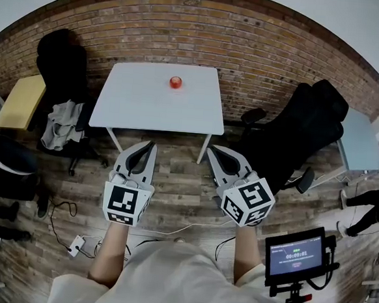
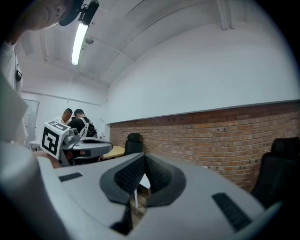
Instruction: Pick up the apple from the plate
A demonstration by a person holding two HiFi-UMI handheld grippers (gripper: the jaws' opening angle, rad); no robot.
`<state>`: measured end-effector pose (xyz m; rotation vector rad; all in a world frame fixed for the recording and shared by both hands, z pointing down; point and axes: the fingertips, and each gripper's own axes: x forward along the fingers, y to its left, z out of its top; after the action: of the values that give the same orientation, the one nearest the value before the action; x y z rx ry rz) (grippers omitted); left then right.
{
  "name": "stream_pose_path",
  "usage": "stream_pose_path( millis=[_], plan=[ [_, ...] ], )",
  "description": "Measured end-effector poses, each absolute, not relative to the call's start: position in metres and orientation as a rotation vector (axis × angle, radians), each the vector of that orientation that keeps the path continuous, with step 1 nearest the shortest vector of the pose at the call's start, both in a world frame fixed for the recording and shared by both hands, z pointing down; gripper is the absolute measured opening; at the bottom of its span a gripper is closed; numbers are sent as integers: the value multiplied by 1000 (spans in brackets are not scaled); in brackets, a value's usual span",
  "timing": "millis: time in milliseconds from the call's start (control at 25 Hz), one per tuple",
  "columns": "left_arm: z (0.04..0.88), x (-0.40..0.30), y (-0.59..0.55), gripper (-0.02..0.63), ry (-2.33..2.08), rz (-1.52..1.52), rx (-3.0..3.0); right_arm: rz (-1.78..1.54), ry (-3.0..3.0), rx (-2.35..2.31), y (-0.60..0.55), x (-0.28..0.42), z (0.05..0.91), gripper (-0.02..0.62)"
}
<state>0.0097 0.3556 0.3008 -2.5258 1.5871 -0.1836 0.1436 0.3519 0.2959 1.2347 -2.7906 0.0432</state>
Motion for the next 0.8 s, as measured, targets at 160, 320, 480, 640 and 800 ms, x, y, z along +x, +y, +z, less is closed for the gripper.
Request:
stream_pose_path(
  millis=[160,320,480,640,800],
  plan=[
    [309,10,364,6,1627,-186,-2509,48,-2796,1190,357,145,305,3],
    [314,14,376,6,1655,-186,-2492,54,-2811,1165,361,150,309,3],
    [316,14,370,6,1683,-201,-2492,113,-2823,1184,348,154,308,3],
    [313,23,350,6,1703,-214,-2494,156,-2815,1199,325,169,305,3],
    [319,25,341,6,1696,-214,-2506,155,-2806,1217,317,173,309,3]
  ],
)
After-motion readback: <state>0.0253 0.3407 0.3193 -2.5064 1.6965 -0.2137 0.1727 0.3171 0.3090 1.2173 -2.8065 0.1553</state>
